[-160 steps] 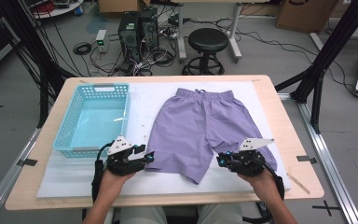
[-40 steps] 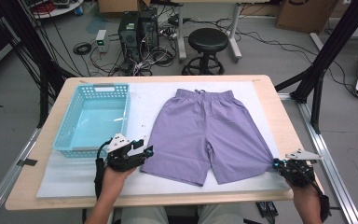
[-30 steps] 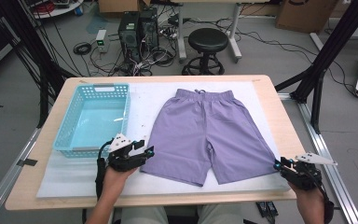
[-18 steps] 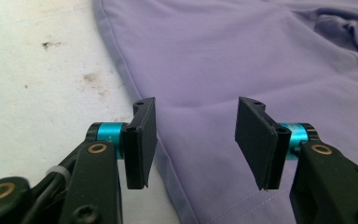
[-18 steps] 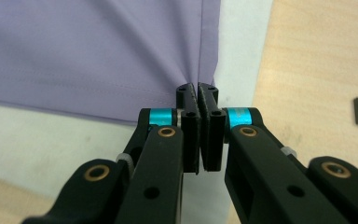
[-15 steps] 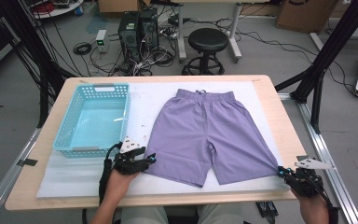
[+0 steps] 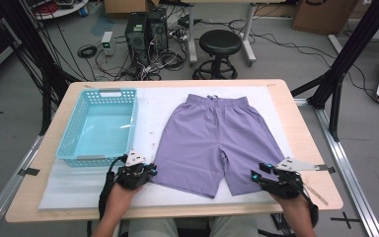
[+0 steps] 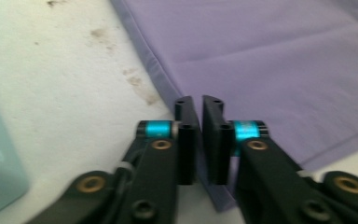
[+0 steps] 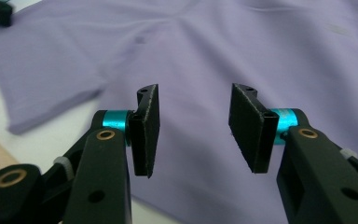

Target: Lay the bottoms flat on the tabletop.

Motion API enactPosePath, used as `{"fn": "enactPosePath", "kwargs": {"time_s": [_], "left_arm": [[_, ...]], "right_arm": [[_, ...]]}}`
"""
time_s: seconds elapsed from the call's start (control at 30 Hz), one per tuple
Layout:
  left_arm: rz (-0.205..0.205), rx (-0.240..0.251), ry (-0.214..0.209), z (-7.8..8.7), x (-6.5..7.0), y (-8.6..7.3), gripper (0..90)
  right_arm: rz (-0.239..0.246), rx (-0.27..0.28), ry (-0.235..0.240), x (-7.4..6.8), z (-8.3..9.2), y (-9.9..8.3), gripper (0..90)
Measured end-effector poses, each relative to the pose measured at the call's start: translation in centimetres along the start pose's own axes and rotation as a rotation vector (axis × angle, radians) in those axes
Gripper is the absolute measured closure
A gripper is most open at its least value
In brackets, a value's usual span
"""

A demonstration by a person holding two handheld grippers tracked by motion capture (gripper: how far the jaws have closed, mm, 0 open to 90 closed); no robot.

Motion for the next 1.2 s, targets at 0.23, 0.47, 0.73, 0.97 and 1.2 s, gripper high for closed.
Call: {"fn": "enactPosePath", "kwargs": {"time_s": [0.23,0.47,0.73,0.97,1.2], "left_arm": [[-0.005,-0.008,-0.039,0.7,0.2,-0.2,88.4],[0.012,0.001,-0.066,1.6,0.2,-0.2,71.6],[0.053,0.085,-0.062,1.6,0.3,1.0,55.6],[0.073,0.075,-0.048,1.2,0.0,0.8,49.1],[0.077,0.095,-0.047,0.8,0.1,1.2,48.1]], "right_arm": [[0.074,-0.071,0.122,-4.3,-3.3,-0.5,57.8],[0.188,-0.171,0.111,-5.8,-4.5,-1.9,74.6],[0.185,-0.216,0.116,-6.0,-3.5,-2.0,89.8],[0.081,-0.067,0.090,-3.5,-0.1,0.1,69.4],[0.005,-0.089,-0.280,7.5,3.9,-1.3,70.5]]}}
Point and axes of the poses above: each handheld gripper's, and its own axes: z roughly backward along the jaws, y roughly out of its top, x roughly to its right, the point moved 7 cm from there along -z, roughly forward along the jaws, and after that the axes turned 13 degrees about x, right-handed, at the moved point
